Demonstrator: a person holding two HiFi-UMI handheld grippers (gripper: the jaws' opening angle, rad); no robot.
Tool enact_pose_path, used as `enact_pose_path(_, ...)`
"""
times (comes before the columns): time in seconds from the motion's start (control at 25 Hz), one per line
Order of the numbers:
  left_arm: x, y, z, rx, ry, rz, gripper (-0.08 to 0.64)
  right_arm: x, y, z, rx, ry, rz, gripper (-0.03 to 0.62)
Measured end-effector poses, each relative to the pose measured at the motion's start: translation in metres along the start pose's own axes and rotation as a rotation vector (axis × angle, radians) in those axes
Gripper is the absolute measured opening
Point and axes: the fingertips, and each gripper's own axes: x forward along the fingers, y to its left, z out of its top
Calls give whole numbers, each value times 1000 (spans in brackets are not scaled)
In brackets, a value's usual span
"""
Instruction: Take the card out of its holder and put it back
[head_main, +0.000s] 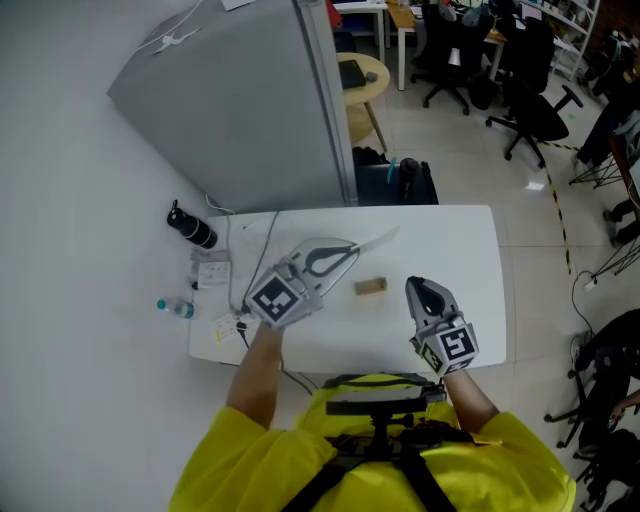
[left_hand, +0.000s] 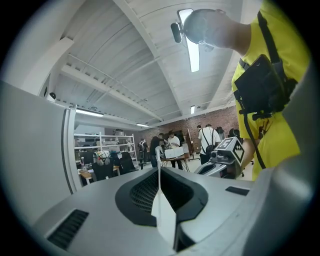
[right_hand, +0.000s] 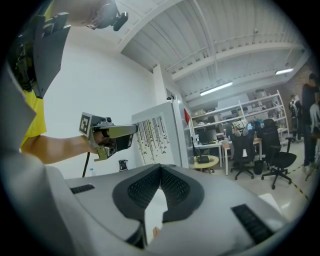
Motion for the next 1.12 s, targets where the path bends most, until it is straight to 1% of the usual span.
enact_pose_path(0.4,1,1,-6,-18,8,-20,17,4,-6,-11,17,22,-3,6)
enact_pose_path(0.48,2,1,-14,-33,21,-25,17,4,-6,-16,24,32,-6,6)
enact_pose_path(0.64,3,3,-40,-90,33,-50,16,7,-5,-31,45,71,-5,6)
enact_pose_path(0.72,5,4,-59,-117,37,-75,17,11,-6,-43,57,95,-7,6)
enact_pose_path(0.8,7,3,-86,-167,36,-105,17,14,-10,-61,74,128,-14,6)
enact_pose_path(0.92,14,5,-142,-240,60,-141,16,21,-15,-95,93,181,-15,6)
enact_pose_path(1.04,21,0,-200,-272,92,-163,17,28,-16,-131,134,230,-14,6)
enact_pose_path(1.12,22,-9,-229,-308,99,-181,16,28,-11,-151,156,264,-16,6)
